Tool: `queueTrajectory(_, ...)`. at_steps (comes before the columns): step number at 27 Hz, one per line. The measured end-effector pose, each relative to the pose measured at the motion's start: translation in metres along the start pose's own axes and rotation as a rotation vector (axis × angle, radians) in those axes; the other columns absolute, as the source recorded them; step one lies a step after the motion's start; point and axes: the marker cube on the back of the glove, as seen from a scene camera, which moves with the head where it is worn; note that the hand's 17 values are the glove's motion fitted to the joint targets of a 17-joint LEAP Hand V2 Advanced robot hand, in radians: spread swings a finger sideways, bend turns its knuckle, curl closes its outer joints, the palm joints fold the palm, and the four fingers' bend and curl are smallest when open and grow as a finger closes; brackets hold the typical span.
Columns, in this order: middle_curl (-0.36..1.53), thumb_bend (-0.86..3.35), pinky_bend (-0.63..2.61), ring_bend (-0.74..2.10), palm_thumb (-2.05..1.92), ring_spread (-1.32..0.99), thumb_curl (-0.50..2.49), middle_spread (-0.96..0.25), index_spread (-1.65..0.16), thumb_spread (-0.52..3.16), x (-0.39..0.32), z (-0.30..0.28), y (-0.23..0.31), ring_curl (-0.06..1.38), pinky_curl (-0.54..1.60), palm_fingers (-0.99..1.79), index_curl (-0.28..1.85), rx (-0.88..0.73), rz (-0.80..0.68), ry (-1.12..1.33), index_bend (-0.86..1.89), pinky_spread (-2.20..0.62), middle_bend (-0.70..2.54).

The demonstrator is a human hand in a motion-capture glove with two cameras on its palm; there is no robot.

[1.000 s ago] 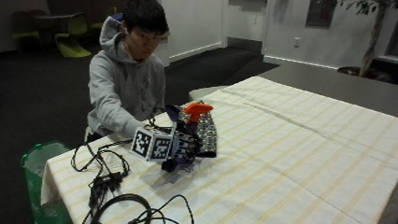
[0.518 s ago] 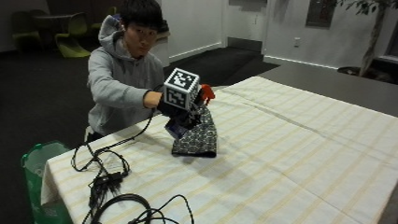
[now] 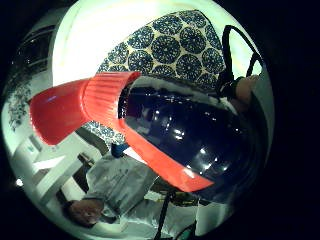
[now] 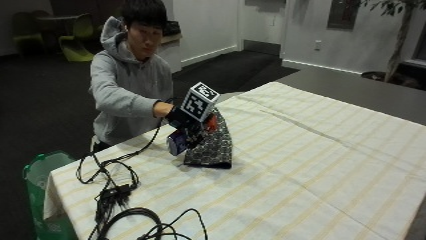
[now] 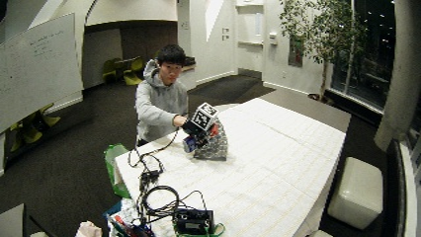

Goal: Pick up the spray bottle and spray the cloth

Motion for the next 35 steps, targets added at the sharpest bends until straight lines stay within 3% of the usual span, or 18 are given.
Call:
queueTrajectory(9, 0.41, -0.03, 0.4, 0.49, 1.09, -0.2, 0.56, -0.12, -0.27, 0.45, 0.004, -0.053, 0.028, 0.37, 0.38, 1.24, 0.38, 0.071, 0.028, 0.039, 0.16, -0.18, 0.29)
queueTrajectory(18, 0.41, -0.03, 0.41, 0.49, 1.08, -0.2, 0.57, -0.12, -0.28, 0.45, -0.005, -0.005, 0.014, 0.38, 0.38, 1.24, 0.38, 0.042, -0.032, -0.037, 0.16, -0.18, 0.29)
queueTrajectory(23, 0.41, -0.03, 0.41, 0.49, 1.08, -0.2, 0.57, -0.12, -0.28, 0.46, -0.035, -0.036, 0.026, 0.38, 0.38, 1.24, 0.38, 0.183, -0.201, -0.342, 0.16, -0.18, 0.29)
queueTrajectory(29, 0.41, -0.03, 0.41, 0.48, 1.09, -0.2, 0.57, -0.12, -0.27, 0.47, -0.099, -0.102, 0.025, 0.38, 0.37, 1.23, 0.38, 0.508, -0.377, -0.877, 0.17, -0.17, 0.28)
queueTrajectory(35, 0.41, -0.02, 0.37, 0.46, 1.11, -0.2, 0.57, -0.13, -0.27, 0.51, -0.178, -0.11, -0.021, 0.37, 0.37, 1.19, 0.39, 0.68, -0.362, -1.325, 0.17, -0.17, 0.28)
